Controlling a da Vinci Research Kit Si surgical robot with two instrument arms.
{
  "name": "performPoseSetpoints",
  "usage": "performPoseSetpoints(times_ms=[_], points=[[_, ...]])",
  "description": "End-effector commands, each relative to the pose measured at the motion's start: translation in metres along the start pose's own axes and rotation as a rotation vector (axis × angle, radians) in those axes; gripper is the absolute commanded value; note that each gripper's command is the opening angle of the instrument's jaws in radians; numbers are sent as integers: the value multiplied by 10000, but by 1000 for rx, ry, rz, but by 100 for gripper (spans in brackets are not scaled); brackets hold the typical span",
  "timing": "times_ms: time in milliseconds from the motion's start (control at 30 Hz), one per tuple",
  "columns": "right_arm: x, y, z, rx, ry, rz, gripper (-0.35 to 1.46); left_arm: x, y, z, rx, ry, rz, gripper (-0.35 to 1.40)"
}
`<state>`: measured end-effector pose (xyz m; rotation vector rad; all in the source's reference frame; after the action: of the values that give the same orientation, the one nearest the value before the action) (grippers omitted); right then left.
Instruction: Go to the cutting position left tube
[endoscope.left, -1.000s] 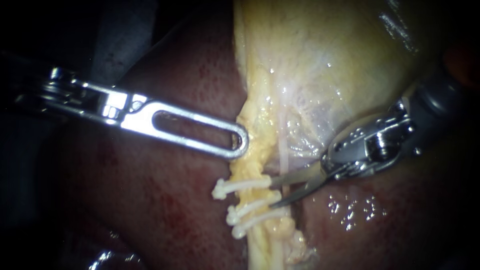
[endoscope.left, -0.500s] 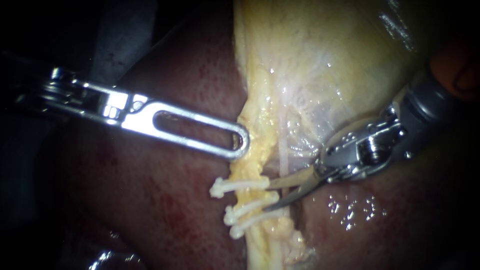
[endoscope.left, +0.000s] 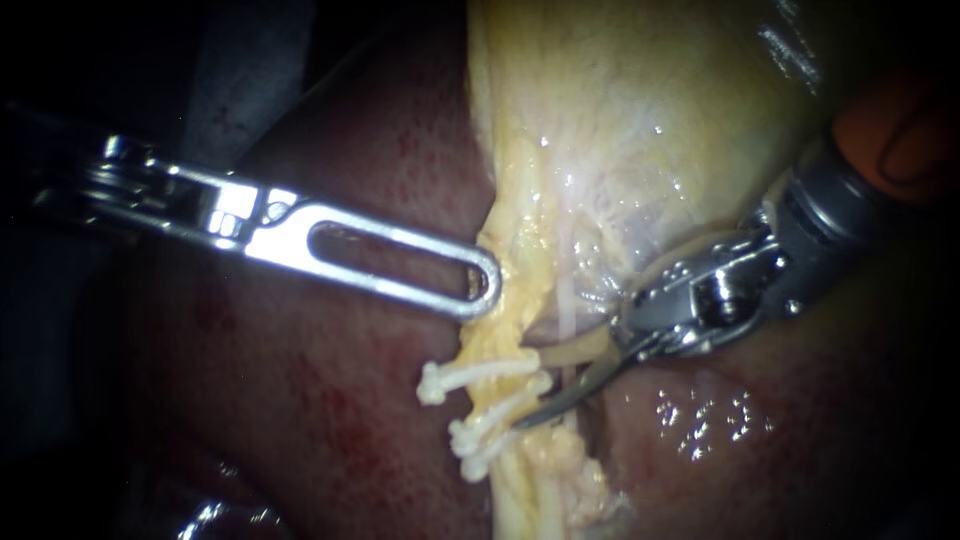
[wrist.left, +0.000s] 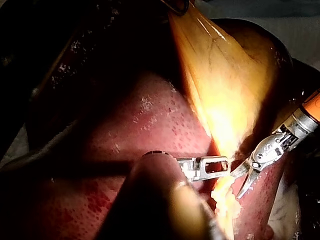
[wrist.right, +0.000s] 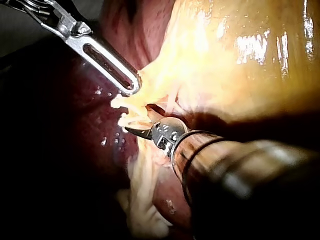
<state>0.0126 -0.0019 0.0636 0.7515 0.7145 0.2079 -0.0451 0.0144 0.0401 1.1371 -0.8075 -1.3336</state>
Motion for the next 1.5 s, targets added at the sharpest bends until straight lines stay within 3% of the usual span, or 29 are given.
performPoseSetpoints(times_ms=[33, 333, 733, 1000, 1500], points=[[1, 0, 1, -1, 0, 1, 67, 0, 0, 0, 0, 0, 0, -35], [3, 1, 2, 3, 17, -1, 69, 0, 0, 1, 0, 0, 0, -35], [-12, 6, -16, -5, 23, -8, 69, 0, -1, -1, -1, -2, 0, -35], [-9, 8, -25, -12, 26, -5, 72, 1, -1, -3, 2, 4, 0, -35], [-1, 2, -5, -19, 32, -9, 66, 0, -1, -1, 1, 3, 0, -35]])
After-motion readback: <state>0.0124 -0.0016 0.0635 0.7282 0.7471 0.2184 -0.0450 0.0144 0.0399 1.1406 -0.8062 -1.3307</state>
